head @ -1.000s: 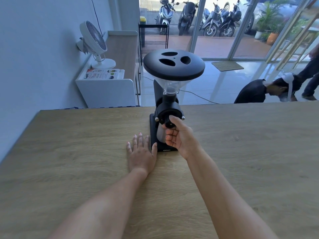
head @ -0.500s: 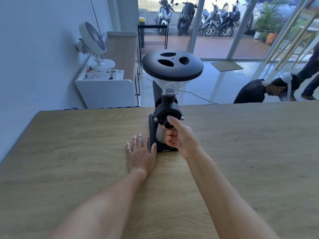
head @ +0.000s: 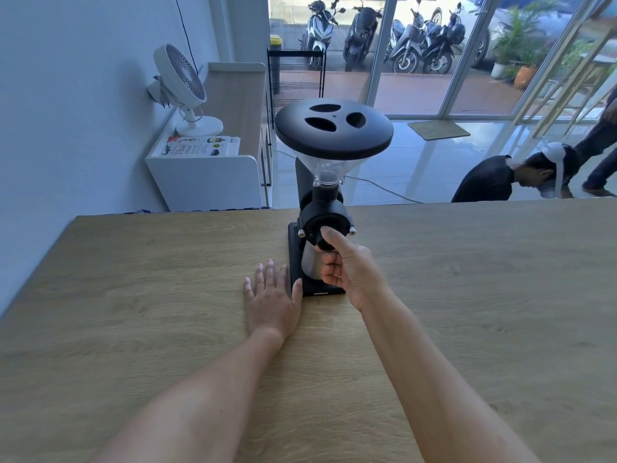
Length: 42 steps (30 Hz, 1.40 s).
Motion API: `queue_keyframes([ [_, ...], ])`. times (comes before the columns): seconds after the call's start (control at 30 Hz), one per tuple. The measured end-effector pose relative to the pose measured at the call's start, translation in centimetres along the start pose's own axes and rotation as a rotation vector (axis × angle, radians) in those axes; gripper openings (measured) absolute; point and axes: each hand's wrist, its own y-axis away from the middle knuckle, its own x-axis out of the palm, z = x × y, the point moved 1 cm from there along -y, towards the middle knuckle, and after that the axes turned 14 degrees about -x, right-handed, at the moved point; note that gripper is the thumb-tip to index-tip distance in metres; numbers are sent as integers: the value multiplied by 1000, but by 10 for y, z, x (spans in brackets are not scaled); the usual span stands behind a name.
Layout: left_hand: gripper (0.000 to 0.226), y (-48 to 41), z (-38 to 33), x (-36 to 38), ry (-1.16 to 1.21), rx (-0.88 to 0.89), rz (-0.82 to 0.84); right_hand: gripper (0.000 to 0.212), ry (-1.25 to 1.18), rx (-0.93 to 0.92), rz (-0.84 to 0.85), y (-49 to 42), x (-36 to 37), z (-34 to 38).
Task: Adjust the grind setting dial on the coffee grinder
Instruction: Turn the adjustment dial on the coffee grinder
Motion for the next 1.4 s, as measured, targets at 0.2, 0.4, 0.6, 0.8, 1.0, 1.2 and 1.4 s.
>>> queue_keyframes([
  [0.2, 66, -1, 0, 1, 5, 4, -11, 35, 33, -23, -16, 0, 0, 1],
  [0.4, 65, -1, 0, 1, 7, -5, -12, 36, 38, -26, -34, 0, 2, 1],
  [0.6, 64, 0, -1, 0, 11, -5, -6, 38, 50, -26, -27, 1, 2, 1],
  [0.8, 66, -1, 0, 0, 3, -2, -1, 47, 51, -21, 40, 3, -1, -3],
  [1.0, 67, 0, 0, 1, 1, -2, -5, 55, -57, 19, 135, 5, -2, -8],
  [1.2, 66, 1, -1, 0, 11, -5, -8, 53, -99, 32, 113, 4, -1, -9],
  [1.4, 66, 0, -1, 0, 5, -7, -6, 53, -108, 21, 75, 3, -2, -11],
])
